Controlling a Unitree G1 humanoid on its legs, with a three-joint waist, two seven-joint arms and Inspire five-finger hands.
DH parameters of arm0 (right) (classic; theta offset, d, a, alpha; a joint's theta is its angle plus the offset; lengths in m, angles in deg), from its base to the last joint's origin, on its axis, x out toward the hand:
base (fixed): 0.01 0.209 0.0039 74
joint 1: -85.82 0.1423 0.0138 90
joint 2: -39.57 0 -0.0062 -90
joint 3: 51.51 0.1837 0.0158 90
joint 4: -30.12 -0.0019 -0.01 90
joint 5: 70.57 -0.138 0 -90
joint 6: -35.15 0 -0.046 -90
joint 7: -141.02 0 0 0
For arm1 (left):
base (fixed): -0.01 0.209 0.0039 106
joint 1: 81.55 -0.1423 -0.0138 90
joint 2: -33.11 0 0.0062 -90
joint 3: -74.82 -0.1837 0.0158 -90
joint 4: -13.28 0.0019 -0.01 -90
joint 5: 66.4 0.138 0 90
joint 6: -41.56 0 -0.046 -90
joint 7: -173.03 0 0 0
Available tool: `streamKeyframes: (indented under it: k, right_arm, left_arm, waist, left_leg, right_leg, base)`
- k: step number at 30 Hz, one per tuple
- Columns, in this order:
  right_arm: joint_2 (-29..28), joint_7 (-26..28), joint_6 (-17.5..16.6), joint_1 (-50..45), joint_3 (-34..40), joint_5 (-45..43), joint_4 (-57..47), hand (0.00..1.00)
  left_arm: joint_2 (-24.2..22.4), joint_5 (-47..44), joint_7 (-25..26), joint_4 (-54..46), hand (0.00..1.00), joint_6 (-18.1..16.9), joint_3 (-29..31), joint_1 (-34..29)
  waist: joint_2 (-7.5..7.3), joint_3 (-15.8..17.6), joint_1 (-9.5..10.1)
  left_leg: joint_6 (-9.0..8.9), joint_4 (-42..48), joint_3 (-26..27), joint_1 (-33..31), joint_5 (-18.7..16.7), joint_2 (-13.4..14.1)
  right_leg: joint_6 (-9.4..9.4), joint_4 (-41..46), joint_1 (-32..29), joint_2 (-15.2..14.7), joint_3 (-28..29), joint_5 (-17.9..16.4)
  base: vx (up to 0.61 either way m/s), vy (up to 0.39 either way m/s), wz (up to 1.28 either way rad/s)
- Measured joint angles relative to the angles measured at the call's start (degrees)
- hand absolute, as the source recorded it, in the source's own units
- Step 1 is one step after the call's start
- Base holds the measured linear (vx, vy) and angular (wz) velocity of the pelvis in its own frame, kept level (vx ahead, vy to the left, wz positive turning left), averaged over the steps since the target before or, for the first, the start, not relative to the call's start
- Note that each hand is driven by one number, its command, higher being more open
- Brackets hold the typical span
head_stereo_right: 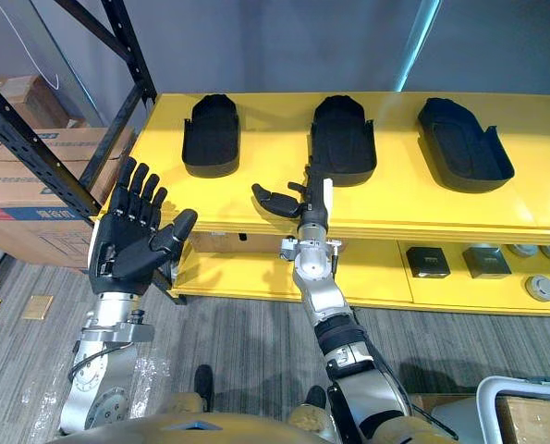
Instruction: Walk over and take three plastic housings, then place them on the shelf
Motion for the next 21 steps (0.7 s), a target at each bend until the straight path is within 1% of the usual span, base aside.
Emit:
streamKeyframes:
  k: [3, 9, 11, 12, 13, 15, 16, 17, 18, 19, 21]
  right_arm:
    - [-0.01, 0.0, 0.01, 0.0, -0.01, 2.05, 0.0, 1.0]
    - [-0.03, 0.67, -0.09, -0.01, -0.05, 2.12, 0.0, 1.0]
    - [-0.01, 4.08, -0.33, -0.34, -0.16, 1.98, -0.62, 1.0]
    - [-0.02, 6.57, -0.44, -1.05, -0.71, 1.99, -1.96, 1.0]
    - [0.02, 7.59, -0.47, -2.06, -1.4, 2.01, -3.83, 1.0]
    - [1.69, 11.92, -0.75, -8.18, -4.02, 2.02, -14.9, 1.0]
    - [2.06, 12.97, -1.13, -9.63, -4.71, 2.03, -17.57, 1.0]
    - [2.84, 15.24, -2.04, -12.02, -5.82, 1.94, -22.15, 1.0]
    - [3.58, 17.58, -3.05, -14.23, -6.28, 1.9, -26.52, 1.0]
    - [3.74, 17.91, -3.29, -14.49, -6.28, 1.9, -27.13, 1.0]
    - [4.68, 20.2, -4.4, -16.41, -5.49, 1.4, -31.44, 1.0]
  left_arm:
    - [0.0, 0.0, -0.07, 0.0, 1.0, 0.0, 0.05, 0.0]
    - [-0.01, 0.02, -0.34, 0.0, 1.0, 0.0, 0.1, 0.0]
    - [-0.02, 0.12, -0.34, 0.0, 1.0, 0.0, 0.37, -0.06]
    - [-0.02, 0.54, -0.33, 0.0, 1.0, 0.0, 0.63, -0.07]
    - [-0.04, 1.36, -0.34, 0.0, 1.0, 0.0, 0.77, -0.07]
    - [-0.03, 4.46, -0.44, 0.0, 1.0, 0.02, 2.03, -0.37]
    - [0.0, 5.39, -0.39, 0.0, 1.0, 0.04, 2.53, -0.38]
    - [0.0, 7.97, -0.21, -0.01, 1.0, 0.2, 3.68, -0.34]
    - [0.1, 10.89, -0.02, -0.05, 1.0, 0.93, 4.96, -0.2]
    - [0.11, 11.46, 0.0, -0.07, 1.0, 1.22, 5.18, -0.14]
    - [0.61, 16.35, 0.0, -0.12, 1.0, 3.68, 6.95, 0.44]
  waist:
    - [0.07, 0.04, -0.08]
    - [0.06, 0.05, -0.09]
    - [0.02, 0.09, -0.26]
    - [0.0, 0.11, -0.66]
    - [0.0, 0.13, -0.72]
    - [-0.1, 0.2, -1.04]
    - [-0.14, 0.2, -1.11]
    - [-0.16, 0.21, -1.13]
    - [-0.16, 0.21, -1.41]
    - [-0.17, 0.21, -1.45]
    - [-0.37, 0.14, -1.92]
  left_leg:
    - [0.02, 0.01, 0.03, 0.0, 0.02, 0.0]
    - [0.07, 0.02, 0.33, 0.26, 0.06, 0.01]
    - [-0.05, 0.02, 0.54, 0.48, -0.08, 0.04]
    - [-0.07, 0.02, 0.57, 0.53, -0.13, 0.07]
    - [-0.08, 0.02, 0.58, 0.52, -0.17, 0.09]
    - [-0.17, 0.03, 0.85, 0.64, -0.5, 0.21]
    - [-0.22, 0.03, 1.02, 0.73, -0.61, 0.24]
    - [-0.27, 0.03, 1.5, 0.98, -0.85, 0.33]
    - [-0.3, 0.03, 1.67, 1.31, -1.08, 0.39]
    - [-0.3, 0.03, 1.69, 1.38, -1.11, 0.4]
    - [-0.38, 0.03, 1.93, 1.61, -1.36, 0.51]
  right_leg:
    - [0.01, -0.02, -0.02, 0.0, 0.01, 0.02]
    - [0.04, -0.24, 0.1, 0.03, 0.26, 0.08]
    - [0.05, -0.37, 0.13, 0.09, 0.6, 0.1]
    - [0.05, -0.48, 0.19, 0.13, 0.63, 0.1]
    - [0.05, -0.54, 0.19, 0.16, 0.63, 0.1]
    - [0.1, -1.06, 0.4, 0.33, 0.79, 0.15]
    - [0.22, -1.37, 0.55, 0.39, 0.93, 0.26]
    - [0.25, -1.54, 0.61, 0.5, 1.37, 0.28]
    - [0.42, -1.55, 0.96, 0.54, 1.49, 0.37]
    - [0.42, -1.55, 1.0, 0.55, 1.49, 0.37]
    - [0.39, -1.6, 1.02, 0.66, 1.59, 0.33]
  base:
    - [0.0, 0.0, 0.0]
    - [0.0, -0.003, -0.02]
    - [0.0, -0.004, -0.07]
    - [0.0, 0.0, -0.03]
    - [0.0, 0.0, 0.0]
    - [0.0, -0.001, -0.05]
    - [0.02, -0.007, -0.13]
    - [0.04, -0.015, -0.14]
    - [0.03, -0.013, -0.12]
    - [0.03, -0.011, -0.06]
    - [0.01, -0.008, -0.03]
